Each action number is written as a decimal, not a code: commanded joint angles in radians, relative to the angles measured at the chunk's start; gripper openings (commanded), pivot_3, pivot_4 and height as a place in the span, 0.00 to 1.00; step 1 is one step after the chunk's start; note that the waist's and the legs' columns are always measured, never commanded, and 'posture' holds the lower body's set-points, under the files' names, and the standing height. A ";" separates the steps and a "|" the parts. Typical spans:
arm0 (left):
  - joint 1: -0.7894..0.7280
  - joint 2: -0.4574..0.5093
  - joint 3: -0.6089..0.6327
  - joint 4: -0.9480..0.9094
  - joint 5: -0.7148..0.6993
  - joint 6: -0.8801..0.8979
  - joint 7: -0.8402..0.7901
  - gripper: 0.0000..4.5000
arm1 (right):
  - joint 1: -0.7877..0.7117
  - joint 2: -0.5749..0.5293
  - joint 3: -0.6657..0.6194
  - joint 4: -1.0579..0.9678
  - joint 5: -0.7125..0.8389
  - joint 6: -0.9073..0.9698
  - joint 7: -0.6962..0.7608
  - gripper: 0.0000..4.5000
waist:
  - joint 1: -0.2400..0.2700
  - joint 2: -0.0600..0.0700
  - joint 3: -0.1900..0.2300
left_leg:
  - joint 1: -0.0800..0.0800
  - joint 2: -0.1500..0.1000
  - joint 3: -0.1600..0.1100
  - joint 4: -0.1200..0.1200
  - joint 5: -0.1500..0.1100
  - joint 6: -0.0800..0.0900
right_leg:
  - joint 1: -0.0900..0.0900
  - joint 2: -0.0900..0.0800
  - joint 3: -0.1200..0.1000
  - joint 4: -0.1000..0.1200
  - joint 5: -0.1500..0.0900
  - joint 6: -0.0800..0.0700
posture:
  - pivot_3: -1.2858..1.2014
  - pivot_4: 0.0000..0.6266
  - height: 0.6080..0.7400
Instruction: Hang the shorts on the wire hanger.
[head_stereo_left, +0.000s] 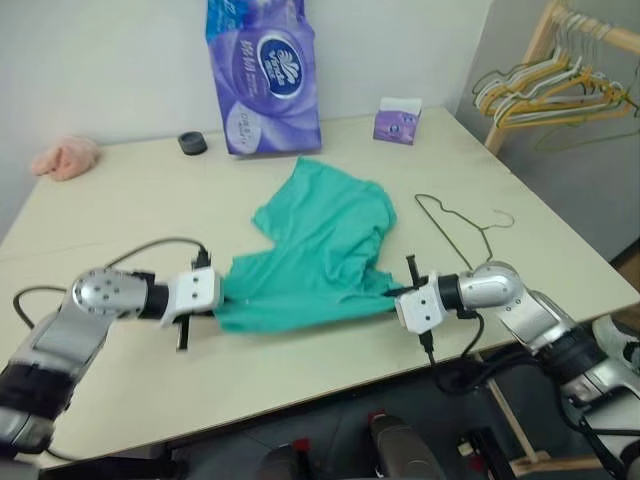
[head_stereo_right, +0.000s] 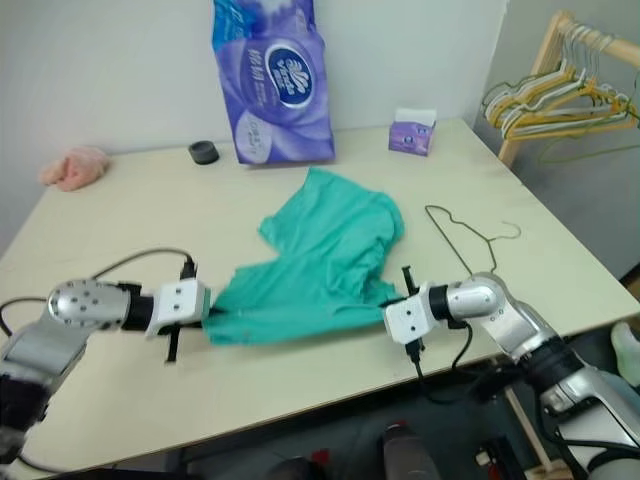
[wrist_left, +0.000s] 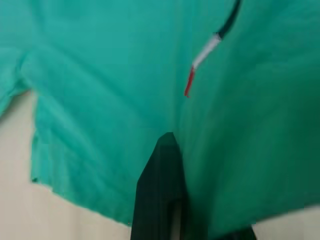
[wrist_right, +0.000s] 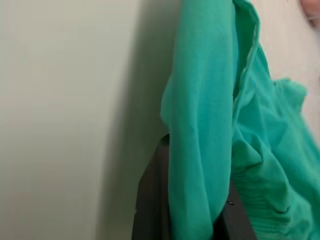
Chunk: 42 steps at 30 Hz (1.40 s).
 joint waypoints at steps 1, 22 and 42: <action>0.131 0.102 0.062 -0.141 -0.065 0.180 -0.066 0.00 | 0.021 -0.084 -0.058 -0.031 0.003 0.038 0.073 0.01 | 0.015 0.000 0.001 | 0.006 0.000 0.000 0.000 -0.002 0.000 | 0.006 0.000 0.000 0.000 -0.002 0.000 | 0.47 0.14 1.00; -0.201 -0.106 0.140 0.159 0.057 0.064 0.132 0.00 | -0.108 -0.138 -0.219 -0.048 0.092 0.360 0.129 0.01 | 0.093 -0.003 0.000 | 0.010 -0.001 0.001 0.004 -0.005 -0.003 | 0.010 0.000 0.000 0.002 -0.004 -0.001 | 0.46 0.13 1.00; 0.013 -0.003 0.191 0.001 -0.012 0.206 -0.033 0.00 | 0.264 -0.108 -0.158 -0.338 -0.055 0.386 -0.018 0.51 | 0.086 -0.004 0.000 | 0.009 0.000 0.001 0.002 -0.007 -0.006 | 0.008 0.000 0.000 0.002 -0.007 0.000 | 0.46 0.14 1.00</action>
